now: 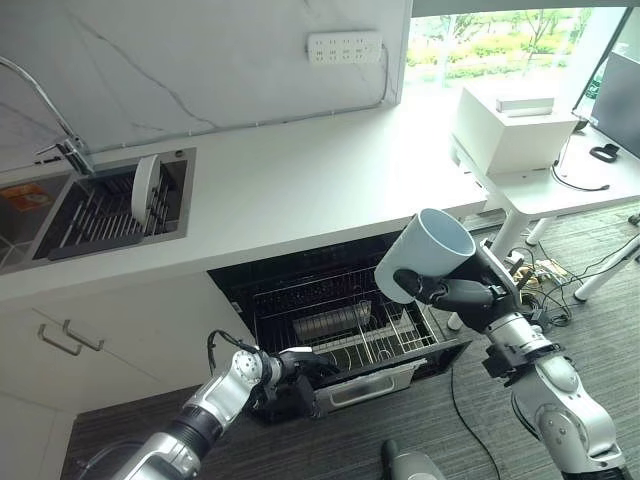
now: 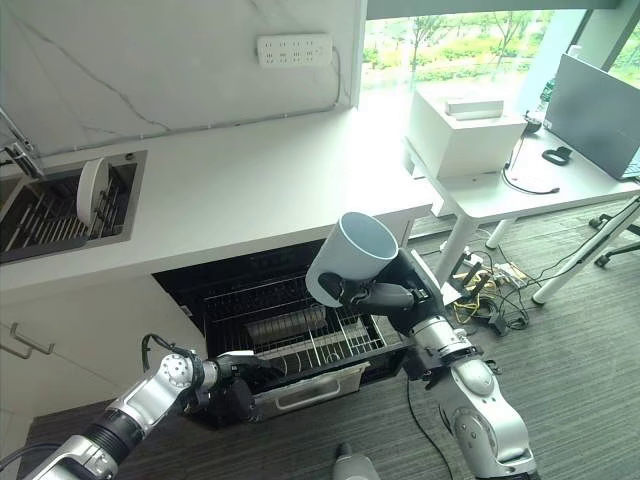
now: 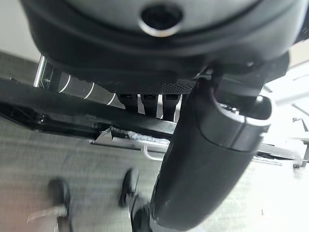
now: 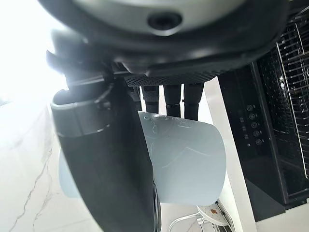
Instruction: Place the dishes in the dishwasher.
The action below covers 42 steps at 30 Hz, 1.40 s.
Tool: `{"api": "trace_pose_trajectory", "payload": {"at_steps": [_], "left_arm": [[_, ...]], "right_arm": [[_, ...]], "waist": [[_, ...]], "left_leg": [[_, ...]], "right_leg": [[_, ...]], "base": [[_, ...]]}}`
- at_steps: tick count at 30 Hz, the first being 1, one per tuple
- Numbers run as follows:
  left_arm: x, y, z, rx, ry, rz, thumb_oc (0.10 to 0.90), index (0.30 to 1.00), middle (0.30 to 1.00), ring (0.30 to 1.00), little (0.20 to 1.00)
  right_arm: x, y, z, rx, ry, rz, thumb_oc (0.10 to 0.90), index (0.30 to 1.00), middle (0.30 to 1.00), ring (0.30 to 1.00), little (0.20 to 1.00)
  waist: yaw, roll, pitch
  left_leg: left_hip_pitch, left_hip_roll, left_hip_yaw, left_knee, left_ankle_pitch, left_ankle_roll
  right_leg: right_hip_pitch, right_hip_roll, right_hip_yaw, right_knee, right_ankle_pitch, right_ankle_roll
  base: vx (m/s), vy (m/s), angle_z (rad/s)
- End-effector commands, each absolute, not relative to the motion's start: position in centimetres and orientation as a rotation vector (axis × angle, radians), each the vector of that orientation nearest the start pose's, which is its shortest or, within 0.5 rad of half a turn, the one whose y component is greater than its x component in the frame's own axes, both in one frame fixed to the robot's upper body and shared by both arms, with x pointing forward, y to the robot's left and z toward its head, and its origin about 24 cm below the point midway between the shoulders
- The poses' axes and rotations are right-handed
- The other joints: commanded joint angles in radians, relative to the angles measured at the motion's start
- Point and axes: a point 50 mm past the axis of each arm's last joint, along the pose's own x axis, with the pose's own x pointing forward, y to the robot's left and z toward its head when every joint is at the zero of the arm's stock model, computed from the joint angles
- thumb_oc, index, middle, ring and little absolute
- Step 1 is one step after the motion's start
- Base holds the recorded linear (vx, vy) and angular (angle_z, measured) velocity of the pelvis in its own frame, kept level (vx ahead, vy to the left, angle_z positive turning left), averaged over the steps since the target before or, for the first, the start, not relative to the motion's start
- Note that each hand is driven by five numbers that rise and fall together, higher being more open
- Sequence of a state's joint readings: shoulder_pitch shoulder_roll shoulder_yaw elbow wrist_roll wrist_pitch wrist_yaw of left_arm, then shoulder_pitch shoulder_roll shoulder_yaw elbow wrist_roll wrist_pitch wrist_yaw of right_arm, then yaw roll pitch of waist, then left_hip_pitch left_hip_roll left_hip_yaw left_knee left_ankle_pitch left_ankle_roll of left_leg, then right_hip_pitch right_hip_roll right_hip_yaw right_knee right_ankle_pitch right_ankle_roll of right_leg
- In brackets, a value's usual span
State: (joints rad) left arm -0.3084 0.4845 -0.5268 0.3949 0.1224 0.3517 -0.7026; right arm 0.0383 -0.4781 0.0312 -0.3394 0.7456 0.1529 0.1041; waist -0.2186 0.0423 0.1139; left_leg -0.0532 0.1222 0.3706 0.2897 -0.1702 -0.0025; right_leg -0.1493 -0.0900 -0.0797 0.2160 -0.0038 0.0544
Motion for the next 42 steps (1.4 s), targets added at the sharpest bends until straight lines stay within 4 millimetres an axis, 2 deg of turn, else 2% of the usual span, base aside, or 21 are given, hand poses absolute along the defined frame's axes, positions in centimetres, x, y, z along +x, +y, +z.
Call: {"api": "trace_pose_trajectory", "payload": {"at_steps": [1, 8, 12, 15, 16, 18, 22, 27, 29, 35, 42], "left_arm": [[20.2, 11.4, -5.4, 0.273, 0.948, -1.406, 0.8, 0.9, 0.9, 0.9, 0.9], [18.1, 11.3, -5.8, 0.204, 1.095, -1.578, 0.8, 0.9, 0.9, 0.9, 0.9], [18.7, 11.0, -5.4, 0.205, 1.007, -1.518, 0.8, 0.9, 0.9, 0.9, 0.9], [19.8, 10.9, -4.7, 0.185, 0.898, -1.41, 0.8, 0.9, 0.9, 0.9, 0.9], [20.4, 11.0, -4.3, 0.169, 0.849, -1.366, 0.8, 0.9, 0.9, 0.9, 0.9], [22.2, 11.4, -2.1, 0.095, 0.673, -1.224, 0.8, 0.9, 0.9, 0.9, 0.9], [24.4, 13.5, 1.6, -0.046, 0.407, -0.991, 0.8, 0.9, 0.9, 0.9, 0.9], [25.5, 17.3, 6.1, -0.192, 0.065, -0.722, 0.8, 0.9, 0.9, 0.9, 0.9], [25.6, 17.9, 7.4, -0.229, -0.022, -0.661, 0.8, 0.9, 0.9, 0.9, 0.9], [25.6, 17.8, 8.9, -0.267, -0.107, -0.617, 0.8, 0.9, 0.9, 0.9, 0.9], [25.2, 18.0, 10.7, -0.286, -0.188, -0.616, 0.8, 0.9, 0.9, 0.9, 0.9]], "right_arm": [[24.9, -18.3, 17.7, 0.196, -0.409, 0.423, 0.4, 0.3, 0.3, 0.3, 0.3], [25.4, -18.4, 18.1, 0.175, -0.4, 0.431, 0.4, 0.3, 0.3, 0.3, 0.3], [25.4, -18.3, 18.0, 0.167, -0.396, 0.428, 0.4, 0.3, 0.3, 0.3, 0.3], [25.2, -18.6, 17.8, 0.162, -0.394, 0.414, 0.4, 0.3, 0.3, 0.3, 0.3], [25.2, -18.7, 17.7, 0.16, -0.393, 0.407, 0.4, 0.3, 0.3, 0.3, 0.3], [24.9, -19.3, 17.1, 0.151, -0.387, 0.374, 0.4, 0.3, 0.3, 0.3, 0.3], [24.6, -20.5, 16.0, 0.139, -0.366, 0.294, 0.4, 0.3, 0.3, 0.3, 0.3], [24.5, -22.5, 14.2, 0.104, -0.298, 0.141, 0.4, 0.3, 0.3, 0.3, 0.3], [24.7, -23.1, 13.8, 0.074, -0.275, 0.095, 0.4, 0.3, 0.3, 0.3, 0.3], [25.1, -23.6, 13.4, 0.029, -0.231, 0.04, 0.4, 0.3, 0.3, 0.3, 0.3], [25.7, -25.1, 11.2, -0.089, -0.078, -0.047, 0.4, 0.3, 0.3, 0.3, 0.3]], "waist": [[-0.017, 0.017, -0.007], [-0.021, 0.033, -0.009], [-0.018, 0.036, -0.013], [-0.013, 0.034, -0.017], [-0.011, 0.032, -0.018], [-0.001, 0.028, -0.019], [0.025, 0.018, -0.017], [0.075, -0.006, -0.02], [0.091, -0.018, -0.023], [0.113, -0.035, -0.028], [0.143, -0.055, -0.024]], "left_leg": [[0.028, 0.05, -0.052, 0.01, -0.11, -0.034], [0.026, 0.043, -0.054, 0.01, -0.113, -0.033], [0.027, 0.043, -0.053, 0.01, -0.113, -0.033], [0.026, 0.043, -0.054, 0.01, -0.111, -0.034], [0.026, 0.044, -0.054, 0.01, -0.111, -0.034], [0.024, 0.045, -0.058, 0.01, -0.107, -0.036], [0.021, 0.044, -0.067, 0.01, -0.102, -0.038], [0.012, 0.044, -0.094, 0.01, -0.093, -0.047], [0.006, 0.044, -0.108, 0.01, -0.09, -0.05], [-0.006, 0.043, -0.125, 0.01, -0.082, -0.053], [-0.009, 0.043, -0.144, 0.01, -0.081, -0.057]], "right_leg": [[0.019, -0.023, 0.043, 0.084, -0.178, 0.098], [0.021, -0.026, 0.046, 0.084, -0.182, 0.097], [0.024, -0.028, 0.043, 0.084, -0.185, 0.096], [0.025, -0.031, 0.039, 0.084, -0.184, 0.096], [0.025, -0.031, 0.037, 0.084, -0.184, 0.097], [0.025, -0.034, 0.032, 0.084, -0.181, 0.096], [0.029, -0.042, 0.017, 0.084, -0.176, 0.095], [0.035, -0.057, -0.021, 0.084, -0.173, 0.089], [0.039, -0.06, -0.035, 0.084, -0.177, 0.085], [0.036, -0.062, -0.049, 0.084, -0.175, 0.081], [0.044, -0.066, -0.072, 0.084, -0.179, 0.082]], "base": [[0.0, 0.032, -0.04], [0.01, 0.036, -0.02], [0.0, 0.0, 0.0], [0.0, 0.0, 0.0], [0.0, 0.0, 0.0], [0.0, 0.0, 0.0], [0.0, -0.004, 0.01], [0.0, -0.04, 0.14], [0.02, -0.068, 0.24], [0.01, -0.037, 0.1], [0.01, -0.036, 0.04]]}}
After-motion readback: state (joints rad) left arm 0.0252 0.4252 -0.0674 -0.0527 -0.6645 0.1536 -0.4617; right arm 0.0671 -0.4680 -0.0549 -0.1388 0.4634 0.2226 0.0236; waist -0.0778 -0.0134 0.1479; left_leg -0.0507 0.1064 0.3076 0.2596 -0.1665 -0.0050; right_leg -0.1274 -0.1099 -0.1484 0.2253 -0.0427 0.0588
